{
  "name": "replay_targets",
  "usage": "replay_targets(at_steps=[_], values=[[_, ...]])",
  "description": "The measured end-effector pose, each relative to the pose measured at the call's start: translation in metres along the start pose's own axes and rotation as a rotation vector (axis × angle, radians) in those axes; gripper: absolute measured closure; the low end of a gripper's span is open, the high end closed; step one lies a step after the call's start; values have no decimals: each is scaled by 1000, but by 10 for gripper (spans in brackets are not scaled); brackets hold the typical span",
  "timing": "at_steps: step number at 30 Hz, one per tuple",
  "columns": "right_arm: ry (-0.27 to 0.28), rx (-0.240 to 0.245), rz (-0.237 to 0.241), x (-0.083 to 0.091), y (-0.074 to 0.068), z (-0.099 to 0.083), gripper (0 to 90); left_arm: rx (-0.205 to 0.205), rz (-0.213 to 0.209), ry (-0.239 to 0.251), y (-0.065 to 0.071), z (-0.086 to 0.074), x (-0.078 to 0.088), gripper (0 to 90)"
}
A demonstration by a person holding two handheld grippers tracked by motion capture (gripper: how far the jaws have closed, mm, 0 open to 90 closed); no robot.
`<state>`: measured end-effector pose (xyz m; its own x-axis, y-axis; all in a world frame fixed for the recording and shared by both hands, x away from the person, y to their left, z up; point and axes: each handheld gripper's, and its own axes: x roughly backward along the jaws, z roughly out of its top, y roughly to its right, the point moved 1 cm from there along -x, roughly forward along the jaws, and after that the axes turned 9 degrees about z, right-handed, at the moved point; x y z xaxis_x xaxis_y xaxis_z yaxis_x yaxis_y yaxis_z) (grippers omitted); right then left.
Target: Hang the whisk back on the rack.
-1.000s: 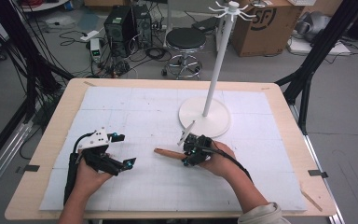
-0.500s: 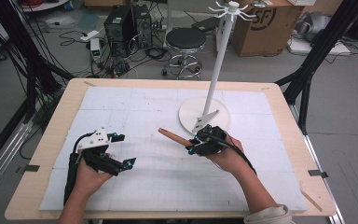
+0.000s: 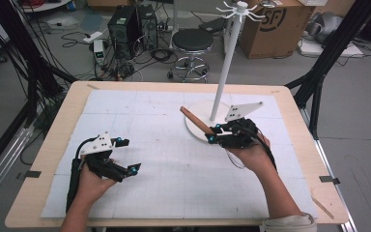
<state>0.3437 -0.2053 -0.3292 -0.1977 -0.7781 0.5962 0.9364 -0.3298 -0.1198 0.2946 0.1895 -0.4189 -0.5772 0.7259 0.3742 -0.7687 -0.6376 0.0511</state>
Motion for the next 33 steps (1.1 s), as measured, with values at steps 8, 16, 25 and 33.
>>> replay_targets(at_steps=[8, 16, 25, 33], values=[[65, 7, -42, 24, 5, 10, 707, -1, -1, 3, 0, 0, 0, 16], [119, 24, -51, 48, 11, 24, 708, -2, -2, 4, -1, 0, 1, 16], [167, 41, -64, 78, 21, 38, 707, 1, -4, 5, -1, 0, 1, 16], [205, 59, -111, 107, 28, 48, 707, 2, -7, 7, -1, 0, 1, 16]])
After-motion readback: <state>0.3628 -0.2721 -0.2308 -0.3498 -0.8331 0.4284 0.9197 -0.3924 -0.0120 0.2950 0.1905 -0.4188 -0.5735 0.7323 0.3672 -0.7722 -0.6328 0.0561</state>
